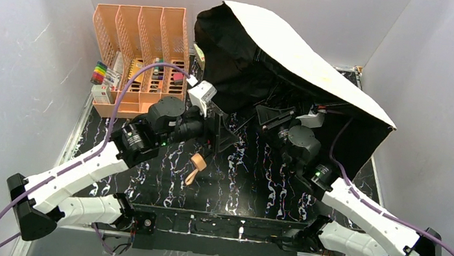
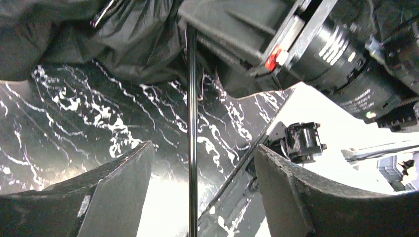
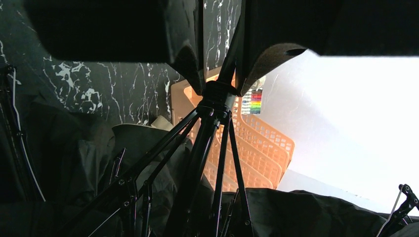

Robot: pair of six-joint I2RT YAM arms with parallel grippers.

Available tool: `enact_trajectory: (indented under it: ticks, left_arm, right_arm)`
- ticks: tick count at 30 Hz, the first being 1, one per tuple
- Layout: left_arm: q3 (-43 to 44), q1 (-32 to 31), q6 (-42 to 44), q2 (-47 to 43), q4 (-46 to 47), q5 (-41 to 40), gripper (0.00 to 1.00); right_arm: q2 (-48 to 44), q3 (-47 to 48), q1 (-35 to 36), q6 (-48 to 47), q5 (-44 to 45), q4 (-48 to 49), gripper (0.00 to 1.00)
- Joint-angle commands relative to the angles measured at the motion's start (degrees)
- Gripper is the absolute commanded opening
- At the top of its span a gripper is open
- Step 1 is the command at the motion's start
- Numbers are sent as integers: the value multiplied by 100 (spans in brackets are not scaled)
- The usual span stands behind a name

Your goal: Put away the umbrella

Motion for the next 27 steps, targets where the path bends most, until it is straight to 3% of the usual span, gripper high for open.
enact_trajectory:
  ticks: [1, 6, 12, 27]
  left_arm:
    - [36, 9, -150, -323, -948, 197, 76]
    - [-164, 13, -240, -647, -1516, 285, 86]
    - [-266, 8, -267, -856, -1826, 492, 87]
    - [-267, 5, 81, -771, -2377, 820, 68]
  right_arm:
    - [-69, 87, -125, -173, 368, 437, 0]
    - [-81, 68, -236, -296, 289, 431, 0]
    - [-36, 75, -347, -275, 29, 433, 0]
    - [-29, 75, -545, -273, -246, 370, 0]
